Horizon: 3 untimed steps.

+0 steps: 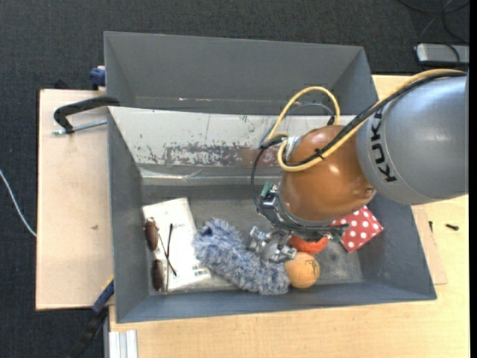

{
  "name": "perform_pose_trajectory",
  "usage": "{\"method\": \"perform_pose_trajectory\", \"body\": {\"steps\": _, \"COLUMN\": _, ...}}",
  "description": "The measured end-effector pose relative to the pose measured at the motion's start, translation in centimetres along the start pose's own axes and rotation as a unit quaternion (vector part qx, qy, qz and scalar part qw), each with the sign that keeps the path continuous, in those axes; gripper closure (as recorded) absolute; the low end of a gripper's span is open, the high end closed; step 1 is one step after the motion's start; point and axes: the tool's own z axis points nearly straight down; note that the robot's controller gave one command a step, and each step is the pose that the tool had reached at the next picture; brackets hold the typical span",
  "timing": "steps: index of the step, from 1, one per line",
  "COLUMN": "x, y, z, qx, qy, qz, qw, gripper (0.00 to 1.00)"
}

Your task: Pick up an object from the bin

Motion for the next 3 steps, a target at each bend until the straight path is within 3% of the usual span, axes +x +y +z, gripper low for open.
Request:
{"method": "perform_pose_trajectory", "body": {"steps": 1, "x": 0.0, "y": 0.0, "z": 0.1, "qx": 0.0, "qy": -0.0007, "qz": -0.023, "qw": 0.9997, "gripper": 1.0}}
{"method": "perform_pose_trajectory", "body": {"steps": 3, "x": 0.2, "y": 0.3, "z": -2.3, "qx": -0.007, "qy": 0.0082, "qz": -0.02, "qw": 0.9997, "gripper": 1.0}}
